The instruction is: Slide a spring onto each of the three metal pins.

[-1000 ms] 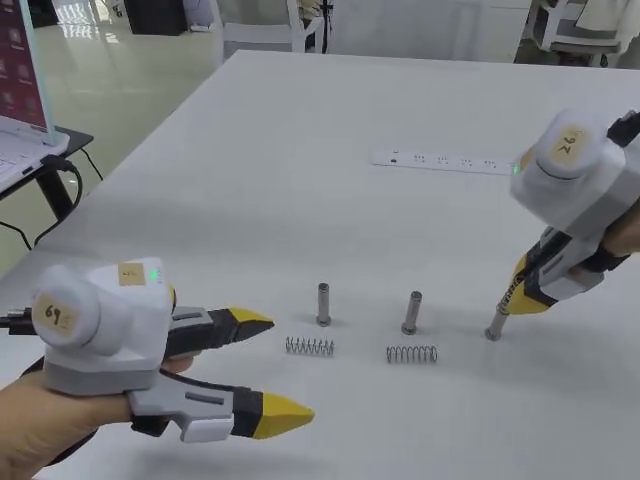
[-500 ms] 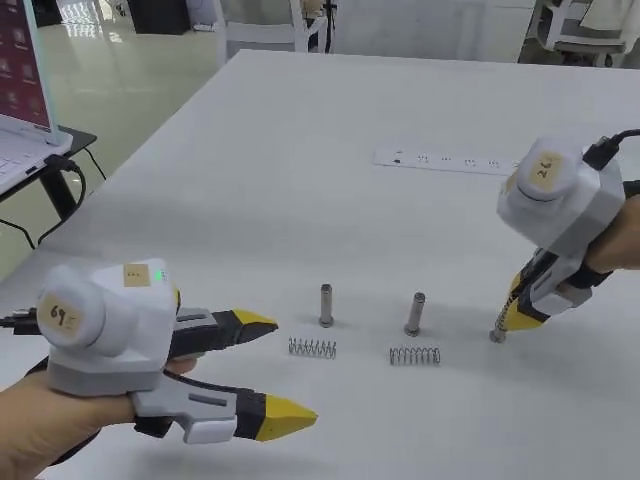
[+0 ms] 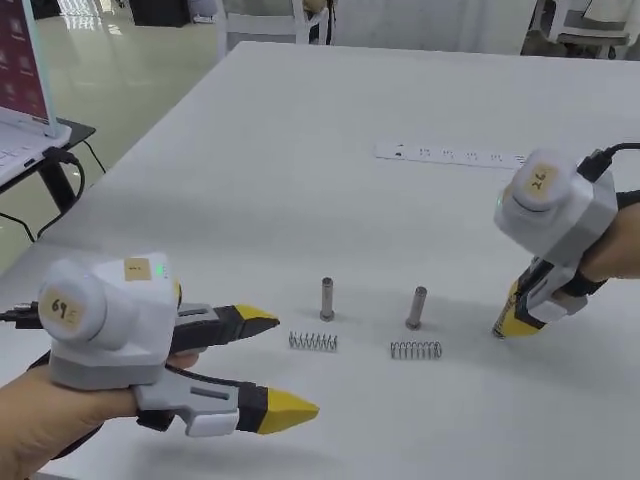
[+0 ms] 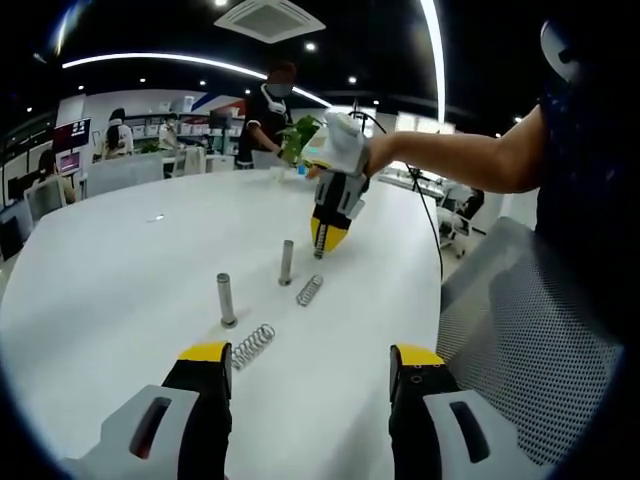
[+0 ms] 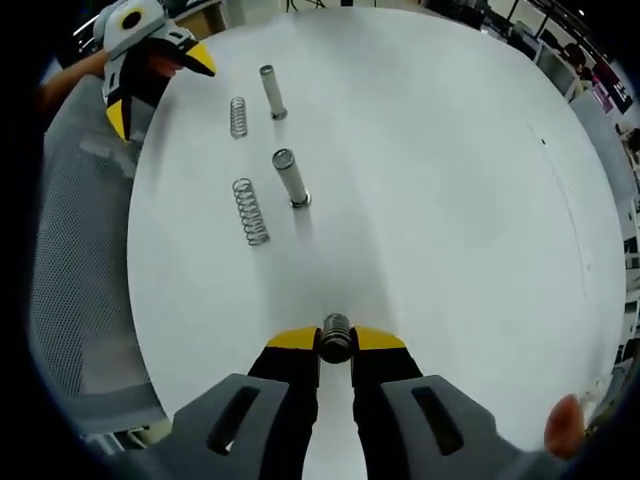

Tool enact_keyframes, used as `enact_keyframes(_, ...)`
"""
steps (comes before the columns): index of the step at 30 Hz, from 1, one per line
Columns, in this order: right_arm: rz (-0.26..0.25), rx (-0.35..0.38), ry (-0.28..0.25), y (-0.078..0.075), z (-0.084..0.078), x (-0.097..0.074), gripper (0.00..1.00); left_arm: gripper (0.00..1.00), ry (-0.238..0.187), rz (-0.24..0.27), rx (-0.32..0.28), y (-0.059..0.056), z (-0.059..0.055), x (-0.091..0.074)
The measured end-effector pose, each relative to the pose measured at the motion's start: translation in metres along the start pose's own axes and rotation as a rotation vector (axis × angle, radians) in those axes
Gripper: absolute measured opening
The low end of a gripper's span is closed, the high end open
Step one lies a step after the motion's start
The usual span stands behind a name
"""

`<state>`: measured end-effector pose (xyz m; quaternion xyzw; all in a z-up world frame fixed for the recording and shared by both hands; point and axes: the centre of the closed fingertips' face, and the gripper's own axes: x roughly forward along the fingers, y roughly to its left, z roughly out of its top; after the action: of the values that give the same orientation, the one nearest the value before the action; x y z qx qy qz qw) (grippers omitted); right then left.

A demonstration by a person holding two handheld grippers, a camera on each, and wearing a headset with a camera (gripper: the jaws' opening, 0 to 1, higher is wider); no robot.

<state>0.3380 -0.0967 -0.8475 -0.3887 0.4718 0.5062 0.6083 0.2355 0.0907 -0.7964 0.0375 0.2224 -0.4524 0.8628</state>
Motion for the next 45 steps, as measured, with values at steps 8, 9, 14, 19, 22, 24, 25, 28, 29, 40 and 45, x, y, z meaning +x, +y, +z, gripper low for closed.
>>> enact_keyframes(8, 0.004, 0.000, 0.006, 0.002, -0.003, 0.005, 0.12, 0.59, 0.001, -0.002, 0.000, 0.000, 0.000, 0.000)
enact_keyframes(9, 0.006, -0.002, 0.007, 0.002, -0.004, 0.005, 0.13, 0.59, 0.000, -0.002, -0.001, 0.000, 0.000, 0.000)
enact_keyframes(14, 0.001, -0.009, 0.004, 0.002, -0.005, 0.007, 0.20, 0.59, 0.002, -0.002, 0.000, 0.000, -0.001, 0.000)
enact_keyframes(19, -0.007, -0.016, -0.018, 0.000, 0.000, 0.004, 0.26, 0.59, 0.002, -0.004, 0.001, -0.001, 0.000, 0.000)
enact_keyframes(22, -0.010, -0.024, -0.031, 0.000, 0.004, 0.003, 0.29, 0.59, 0.002, -0.004, 0.002, -0.001, 0.000, 0.000)
enact_keyframes(24, -0.013, -0.032, -0.039, 0.001, 0.008, 0.001, 0.29, 0.59, 0.003, -0.004, 0.002, -0.001, 0.000, 0.000)
enact_keyframes(25, -0.013, -0.035, -0.043, 0.002, 0.010, 0.001, 0.30, 0.59, 0.003, -0.003, 0.003, -0.001, 0.000, 0.000)
enact_keyframes(28, -0.022, -0.051, -0.052, 0.003, 0.015, -0.001, 0.32, 0.59, 0.002, -0.003, 0.002, -0.001, 0.000, 0.000)
enact_keyframes(29, -0.023, -0.059, -0.056, 0.003, 0.018, -0.001, 0.33, 0.59, 0.002, -0.003, 0.003, -0.001, 0.000, 0.000)
enact_keyframes(40, -0.004, -0.107, -0.082, 0.015, 0.038, -0.006, 0.34, 0.58, 0.003, -0.002, 0.005, 0.000, -0.001, -0.001)
enact_keyframes(45, 0.006, -0.125, -0.083, 0.020, 0.044, -0.003, 0.33, 0.58, 0.000, -0.001, 0.003, 0.000, -0.001, -0.001)
